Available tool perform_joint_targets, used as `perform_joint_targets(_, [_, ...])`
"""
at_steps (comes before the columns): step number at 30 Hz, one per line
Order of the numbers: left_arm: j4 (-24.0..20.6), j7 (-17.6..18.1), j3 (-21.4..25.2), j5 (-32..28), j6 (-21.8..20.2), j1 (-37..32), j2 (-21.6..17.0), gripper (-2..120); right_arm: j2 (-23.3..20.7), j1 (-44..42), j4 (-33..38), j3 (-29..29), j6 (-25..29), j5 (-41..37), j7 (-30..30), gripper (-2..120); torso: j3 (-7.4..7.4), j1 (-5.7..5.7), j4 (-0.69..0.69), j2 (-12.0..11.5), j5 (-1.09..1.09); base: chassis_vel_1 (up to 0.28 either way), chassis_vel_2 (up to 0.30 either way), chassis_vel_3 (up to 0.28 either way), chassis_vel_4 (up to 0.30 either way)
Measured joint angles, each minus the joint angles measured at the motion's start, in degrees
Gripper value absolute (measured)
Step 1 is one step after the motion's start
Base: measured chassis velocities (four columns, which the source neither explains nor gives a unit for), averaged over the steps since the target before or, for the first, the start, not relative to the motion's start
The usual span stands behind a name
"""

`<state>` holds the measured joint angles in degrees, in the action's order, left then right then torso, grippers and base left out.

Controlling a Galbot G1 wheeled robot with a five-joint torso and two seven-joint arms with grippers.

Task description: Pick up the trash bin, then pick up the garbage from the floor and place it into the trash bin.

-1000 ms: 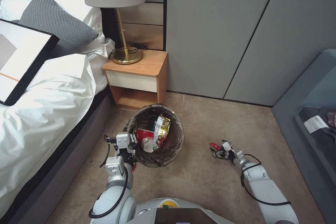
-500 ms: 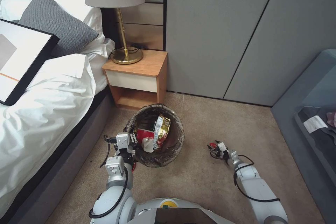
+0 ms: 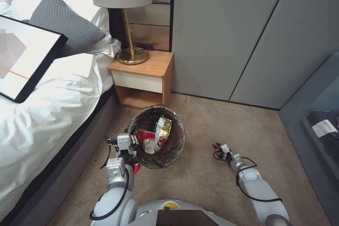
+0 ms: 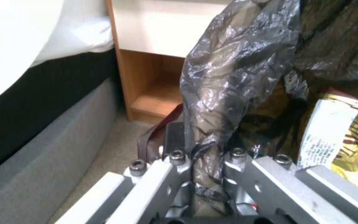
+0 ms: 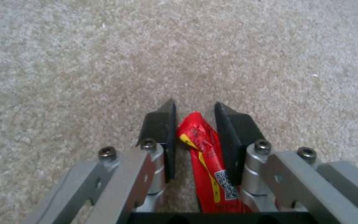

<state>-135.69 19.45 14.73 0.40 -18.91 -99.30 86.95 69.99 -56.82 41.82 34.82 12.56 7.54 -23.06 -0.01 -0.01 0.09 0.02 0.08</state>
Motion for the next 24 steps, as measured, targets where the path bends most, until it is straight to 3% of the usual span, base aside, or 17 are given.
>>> perform_joint_targets(1, [0.0,0.0,0.0,0.0,0.0,0.0,0.0,2,-0.5,-0.9,1.1,0.4,-0.5,-0.5,1.8,19,0.01,0.0,-0.04,0.0,-0.04,0.0,0.0,0.0,0.0])
perform_joint_targets(2, [0.0,0.0,0.0,0.0,0.0,0.0,0.0,2,-0.9,-1.9,2.2,0.6,-1.0,-0.8,2.2,12,0.03,0.01,-0.09,0.0,-0.23,0.0,0.0,0.0,0.0])
perform_joint_targets(3, [0.0,0.0,0.0,0.0,0.0,0.0,0.0,2,-1.1,-2.9,3.2,0.7,-1.2,-1.3,2.3,7,0.03,0.01,-0.19,0.0,-0.21,-0.053,-0.032,0.01,-0.036])
perform_joint_targets(6, [0.0,0.0,-0.2,0.0,0.0,0.0,0.0,2,-1.4,-4.9,4.9,1.0,-1.2,-2.0,2.4,0,0.03,0.01,-0.14,0.0,-0.07,-0.056,-0.034,-0.006,-0.026])
perform_joint_targets(8, [0.0,0.0,-0.1,0.0,0.0,0.0,0.0,2,-1.5,-5.6,5.4,1.3,-1.2,-2.0,2.4,0,0.03,0.01,-0.13,0.0,-0.15,-0.031,-0.009,-0.006,-0.003])
perform_joint_targets(12, [0.0,0.0,0.0,0.0,0.0,0.0,0.0,2,-1.6,-6.6,5.8,1.6,-1.0,-2.1,2.5,0,0.02,0.01,-0.08,0.0,-0.12,0.0,0.0,0.0,0.0])
perform_joint_targets(24, [0.0,0.0,0.0,0.0,0.0,0.0,0.0,2,-1.1,-6.8,6.5,1.3,0.1,-2.1,3.6,0,0.02,0.01,-0.13,0.0,-0.07,0.0,0.0,0.0,0.0])
